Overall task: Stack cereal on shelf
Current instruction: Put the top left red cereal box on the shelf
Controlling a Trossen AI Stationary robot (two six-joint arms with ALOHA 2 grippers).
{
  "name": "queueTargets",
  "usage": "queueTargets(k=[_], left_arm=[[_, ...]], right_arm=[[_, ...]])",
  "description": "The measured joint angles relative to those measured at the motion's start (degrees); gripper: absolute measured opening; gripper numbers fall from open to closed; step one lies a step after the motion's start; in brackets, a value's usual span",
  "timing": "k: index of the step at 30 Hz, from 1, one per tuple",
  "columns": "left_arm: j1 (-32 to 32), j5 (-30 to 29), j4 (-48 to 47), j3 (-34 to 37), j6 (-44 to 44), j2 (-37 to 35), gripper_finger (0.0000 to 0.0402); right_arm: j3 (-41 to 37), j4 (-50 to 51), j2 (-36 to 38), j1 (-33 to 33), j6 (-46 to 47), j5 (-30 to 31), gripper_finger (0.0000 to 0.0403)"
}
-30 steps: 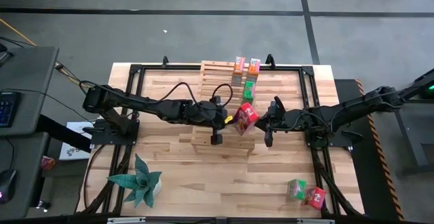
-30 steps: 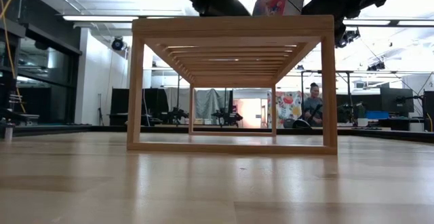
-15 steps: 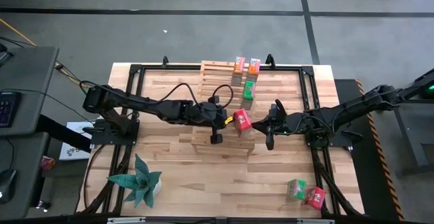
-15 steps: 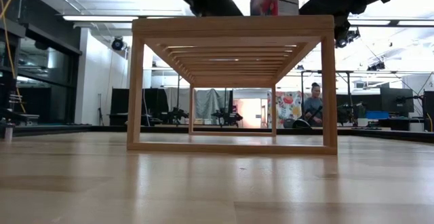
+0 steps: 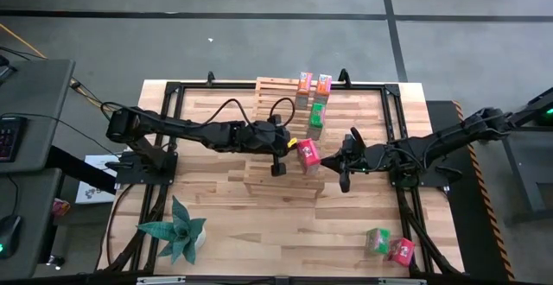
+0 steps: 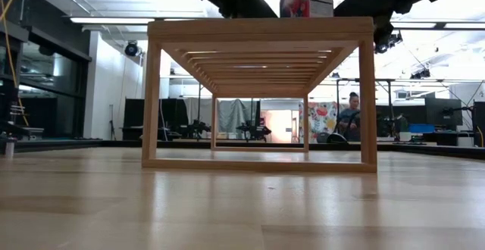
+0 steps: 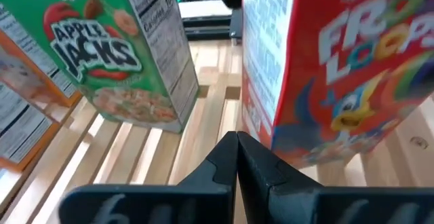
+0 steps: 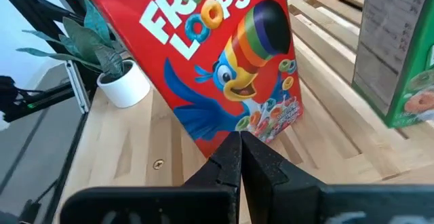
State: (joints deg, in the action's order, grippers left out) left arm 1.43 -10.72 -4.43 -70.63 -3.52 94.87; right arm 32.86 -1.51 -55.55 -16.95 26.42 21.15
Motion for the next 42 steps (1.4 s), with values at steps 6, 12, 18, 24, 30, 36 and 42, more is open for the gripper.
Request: queueTargets(k=[6,12,18,24,30,36,42], left_arm=[[-0.4,1.0,0.9,0.0,-0.2,0.0,0.0],[-0.7,-8.2,-8.4,0.1,-1.2,-3.7,0.0],[0.1,-0.2,-13.1,2.0,2.7,-9.1,0.0],[1.7,8.7,-1.4,6.9,2.9,-9.1,0.0],[1.0,8.8,5.5,8.0,2.9,-6.0,0.0],[-0.7,9.0,8.4,8.0,2.9,-3.2,0.0],[-2.3,9.1,9.5,7.9,2.9,-2.4,0.0]], right_arm=[[0.0,0.0,0.0,-1.3,0.8,0.2,0.0],[0.0,0.1,0.0,-1.5,0.3,1.3,0.0],[0.0,1.0,0.0,-1.4,0.1,1.3,0.0],[0.0,1.3,0.0,-1.4,0.1,2.7,0.0],[0.0,1.0,0.0,-1.4,-1.0,2.9,0.0],[0.1,1.1,0.0,-1.4,-1.1,2.8,0.0],[0.1,1.7,0.0,-1.4,-2.4,2.7,0.0]])
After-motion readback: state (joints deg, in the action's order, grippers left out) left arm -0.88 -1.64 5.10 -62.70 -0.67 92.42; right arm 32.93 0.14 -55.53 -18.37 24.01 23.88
